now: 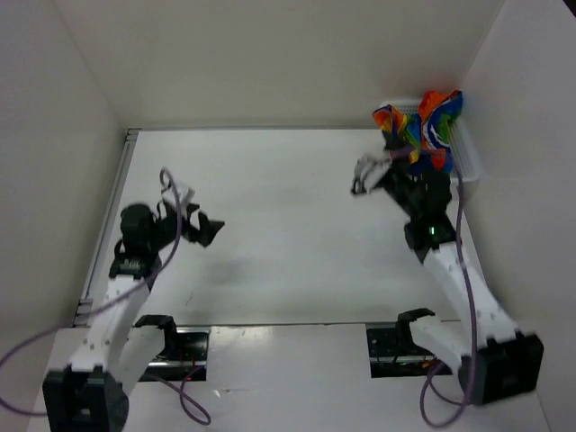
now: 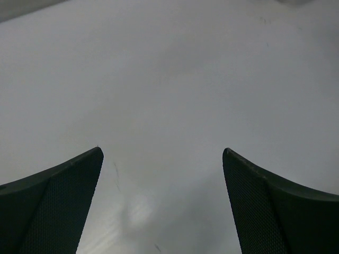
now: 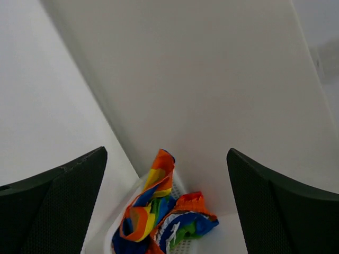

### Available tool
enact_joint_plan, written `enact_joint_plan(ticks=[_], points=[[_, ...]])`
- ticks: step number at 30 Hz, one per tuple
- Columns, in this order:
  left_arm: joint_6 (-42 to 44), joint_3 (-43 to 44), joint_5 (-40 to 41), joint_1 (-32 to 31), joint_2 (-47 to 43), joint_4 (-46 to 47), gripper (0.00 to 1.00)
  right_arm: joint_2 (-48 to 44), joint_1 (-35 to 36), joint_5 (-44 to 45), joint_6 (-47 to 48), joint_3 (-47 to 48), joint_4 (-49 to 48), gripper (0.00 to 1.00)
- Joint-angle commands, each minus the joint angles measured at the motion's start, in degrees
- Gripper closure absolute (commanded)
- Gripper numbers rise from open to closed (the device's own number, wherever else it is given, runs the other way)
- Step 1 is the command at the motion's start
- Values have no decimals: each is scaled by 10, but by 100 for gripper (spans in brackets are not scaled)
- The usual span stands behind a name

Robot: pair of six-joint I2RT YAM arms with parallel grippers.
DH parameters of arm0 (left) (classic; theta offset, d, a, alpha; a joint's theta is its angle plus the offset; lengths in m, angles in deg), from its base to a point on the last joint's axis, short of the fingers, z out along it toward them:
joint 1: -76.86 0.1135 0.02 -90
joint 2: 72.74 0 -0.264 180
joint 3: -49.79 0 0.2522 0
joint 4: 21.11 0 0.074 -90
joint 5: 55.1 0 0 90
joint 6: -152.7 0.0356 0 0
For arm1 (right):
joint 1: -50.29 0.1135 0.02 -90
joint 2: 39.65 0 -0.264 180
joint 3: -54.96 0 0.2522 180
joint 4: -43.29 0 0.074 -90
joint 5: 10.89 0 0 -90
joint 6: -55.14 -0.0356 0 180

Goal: Fold and stack the shorts
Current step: Grab the shorts from the pile

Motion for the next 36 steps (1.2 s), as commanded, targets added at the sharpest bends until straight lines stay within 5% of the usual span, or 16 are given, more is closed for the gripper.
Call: enact_joint_plan(ticks=[1,5,6,9,29,32,35,36], points=[[4,232,170,-54,203,-8,0,209,-33,240,-253,210,6,1],[4,378,215,-60,377,-171,0,435,-165,219,-383,441,216,1],[4,421,215,-60,402,-198,0,537,-184,238,-434,560,263,1],[4,461,161,-66,478,-279,0,697,-252,226,-518,738,407,6],[4,490,133,-98,567,-269,0,827,-309,292,-503,732,369,5],[4,490,133,-98,567,-274,0,843,-309,292,-522,754,355,20],[4,490,139,-98,567,-274,0,853,-298,299,-527,769,355,46],[4,490,139,-98,567,-274,0,853,-298,304,-527,769,349,65]])
